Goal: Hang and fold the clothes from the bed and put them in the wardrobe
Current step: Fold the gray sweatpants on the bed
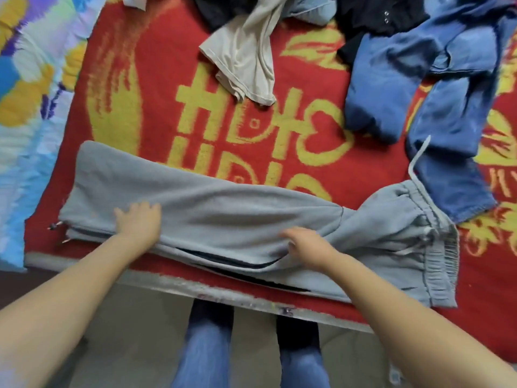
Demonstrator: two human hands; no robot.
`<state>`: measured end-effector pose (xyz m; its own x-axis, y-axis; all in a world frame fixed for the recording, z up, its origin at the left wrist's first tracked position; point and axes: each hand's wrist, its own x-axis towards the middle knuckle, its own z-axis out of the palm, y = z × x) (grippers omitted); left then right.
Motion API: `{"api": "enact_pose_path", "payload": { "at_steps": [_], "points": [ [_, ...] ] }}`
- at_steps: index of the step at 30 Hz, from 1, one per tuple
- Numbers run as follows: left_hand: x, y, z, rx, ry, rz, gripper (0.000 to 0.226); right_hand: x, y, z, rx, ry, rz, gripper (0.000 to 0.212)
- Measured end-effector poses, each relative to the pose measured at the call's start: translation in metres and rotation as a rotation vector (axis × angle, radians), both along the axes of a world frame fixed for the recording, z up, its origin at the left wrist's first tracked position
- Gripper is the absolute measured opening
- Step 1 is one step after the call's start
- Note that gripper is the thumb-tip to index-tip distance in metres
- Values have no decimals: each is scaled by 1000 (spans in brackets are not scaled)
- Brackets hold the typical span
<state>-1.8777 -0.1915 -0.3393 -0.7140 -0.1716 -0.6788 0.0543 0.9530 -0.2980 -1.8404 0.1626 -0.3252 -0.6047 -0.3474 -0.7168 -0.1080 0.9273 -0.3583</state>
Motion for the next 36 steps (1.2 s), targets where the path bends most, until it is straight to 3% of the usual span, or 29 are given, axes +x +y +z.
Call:
{"api": "enact_pose_path", "payload": {
  "at_steps": [2, 4, 6, 8, 12, 16, 19, 22, 25, 26, 28, 31, 33, 36],
  "points": [
    [-4, 77, 7, 273, 53, -97, 31, -33, 54, 10, 52, 113, -82, 48],
    [6, 160, 12, 622, 40, -17, 29, -67, 120, 17, 161, 232, -83, 48],
    [21, 234, 9, 809, -10, 67, 28, -97, 182, 18, 272, 304, -86, 50],
    [36, 293, -2, 869, -40, 166, 27, -117, 232, 11, 353, 267, -66, 51],
    [45, 344, -20, 904, 44, 469, 21, -122, 277, -11, 419, 69, 187, 46],
    [48, 344, -12, 1012, 28, 424, 24, -108, 287, 7, 329, 234, 246, 15],
    [57, 351, 1, 938, 14, 228, 38, -82, 296, 52, 197, 359, 268, 24],
    [73, 362, 10, 811, 188, 14, 35, -23, 307, 76, 114, 450, 302, 20],
    [94, 372, 7, 705, 294, -228, 61, 61, 316, 64, 76, 590, 395, 14],
    [99, 375, 2, 673, 288, -308, 70, 86, 319, 55, 93, 579, 397, 13],
    [110, 385, -9, 566, 201, -457, 76, 123, 328, 31, 223, 463, 373, 32],
    [124, 401, -24, 341, 14, -590, 67, 152, 342, -7, 290, 206, 186, 51],
    [132, 405, -26, 284, -4, -598, 53, 156, 344, -16, 264, 229, 90, 53],
    [138, 405, -23, 306, -59, -595, 33, 153, 341, -16, 254, 300, 127, 47]
  ]
}}
